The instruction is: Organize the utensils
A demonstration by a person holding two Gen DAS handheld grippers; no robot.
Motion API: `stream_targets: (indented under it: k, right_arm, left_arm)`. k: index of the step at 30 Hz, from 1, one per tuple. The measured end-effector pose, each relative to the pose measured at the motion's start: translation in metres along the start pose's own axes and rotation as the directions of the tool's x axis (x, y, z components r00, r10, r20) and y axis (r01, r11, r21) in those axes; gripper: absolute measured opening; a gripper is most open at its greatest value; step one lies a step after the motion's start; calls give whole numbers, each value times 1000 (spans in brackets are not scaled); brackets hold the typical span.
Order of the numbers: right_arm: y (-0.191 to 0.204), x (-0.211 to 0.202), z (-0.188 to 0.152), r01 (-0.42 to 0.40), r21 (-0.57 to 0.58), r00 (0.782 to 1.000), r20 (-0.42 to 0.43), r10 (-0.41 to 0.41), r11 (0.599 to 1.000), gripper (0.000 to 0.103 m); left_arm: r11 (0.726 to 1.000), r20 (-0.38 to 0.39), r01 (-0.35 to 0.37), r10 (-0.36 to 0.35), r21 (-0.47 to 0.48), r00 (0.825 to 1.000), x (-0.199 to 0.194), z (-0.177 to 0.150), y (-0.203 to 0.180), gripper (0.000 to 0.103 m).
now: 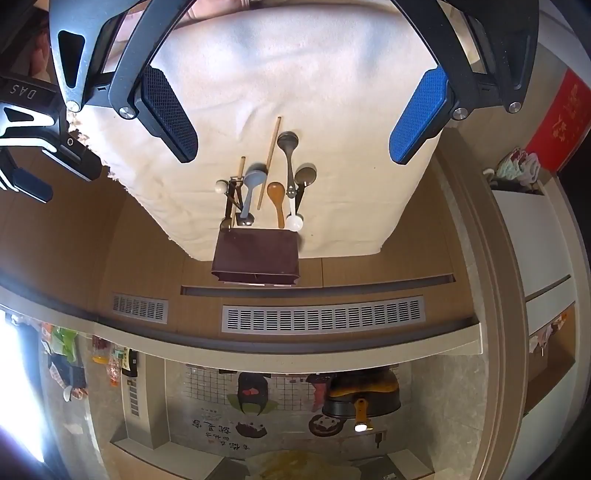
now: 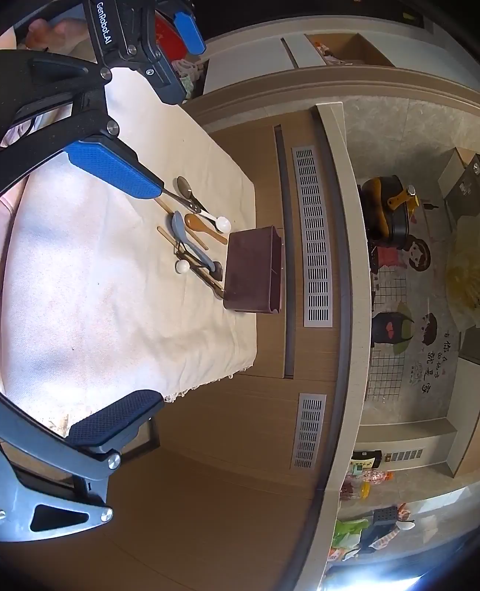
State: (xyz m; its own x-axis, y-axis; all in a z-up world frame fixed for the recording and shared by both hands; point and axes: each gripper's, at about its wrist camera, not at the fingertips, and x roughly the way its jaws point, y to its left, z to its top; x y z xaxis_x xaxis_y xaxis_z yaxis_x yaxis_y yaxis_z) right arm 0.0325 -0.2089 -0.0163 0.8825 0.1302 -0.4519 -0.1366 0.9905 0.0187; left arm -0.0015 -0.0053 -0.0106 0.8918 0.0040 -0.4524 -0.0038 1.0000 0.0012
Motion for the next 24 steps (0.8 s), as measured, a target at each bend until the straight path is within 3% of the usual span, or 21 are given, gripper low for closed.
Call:
stream_targets:
  k: [24]
  right_arm:
    - [3, -3, -1, 1, -4, 1000, -8, -1, 1000, 103]
  left_arm:
    - [1000, -13, 4, -4, -1, 1000, -2, 1, -2, 103]
